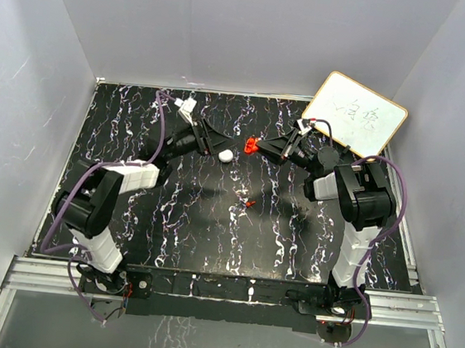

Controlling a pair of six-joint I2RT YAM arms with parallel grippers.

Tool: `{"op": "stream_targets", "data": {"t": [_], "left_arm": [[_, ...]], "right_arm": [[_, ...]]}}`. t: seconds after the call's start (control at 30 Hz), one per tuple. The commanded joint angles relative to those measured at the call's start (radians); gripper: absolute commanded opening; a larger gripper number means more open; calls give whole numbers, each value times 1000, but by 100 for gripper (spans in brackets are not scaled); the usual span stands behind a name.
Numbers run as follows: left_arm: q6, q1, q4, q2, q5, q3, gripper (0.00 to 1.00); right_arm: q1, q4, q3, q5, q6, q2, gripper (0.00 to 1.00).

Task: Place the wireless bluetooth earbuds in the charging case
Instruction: Pick up the earbud from the center of the board.

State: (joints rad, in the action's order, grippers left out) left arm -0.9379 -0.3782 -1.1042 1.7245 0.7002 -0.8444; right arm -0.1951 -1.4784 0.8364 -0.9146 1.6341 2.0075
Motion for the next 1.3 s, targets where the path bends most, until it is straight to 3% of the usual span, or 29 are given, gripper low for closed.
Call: {"op": "stream_targets", "data": {"t": [0.0,0.2,0.43,0.7,1.27], "left_arm": [[103,2,122,-140,-18,65,99],[160,-28,156,-199,20,136,99],[479,-217,556,-282,-172,126,99],[499,-298,630,-244,-315,140,99],[407,-443,565,-113,-331,135,99]], "right_arm": [[29,-339,6,5,7,23,0],[55,-339,-22,-38,-7,19,0],[139,-339,-76,-66,-19,1,0],[222,-338,-95,-88,-17,-28,0],[286,-340,-105,-97,-12,-53,0]]}}
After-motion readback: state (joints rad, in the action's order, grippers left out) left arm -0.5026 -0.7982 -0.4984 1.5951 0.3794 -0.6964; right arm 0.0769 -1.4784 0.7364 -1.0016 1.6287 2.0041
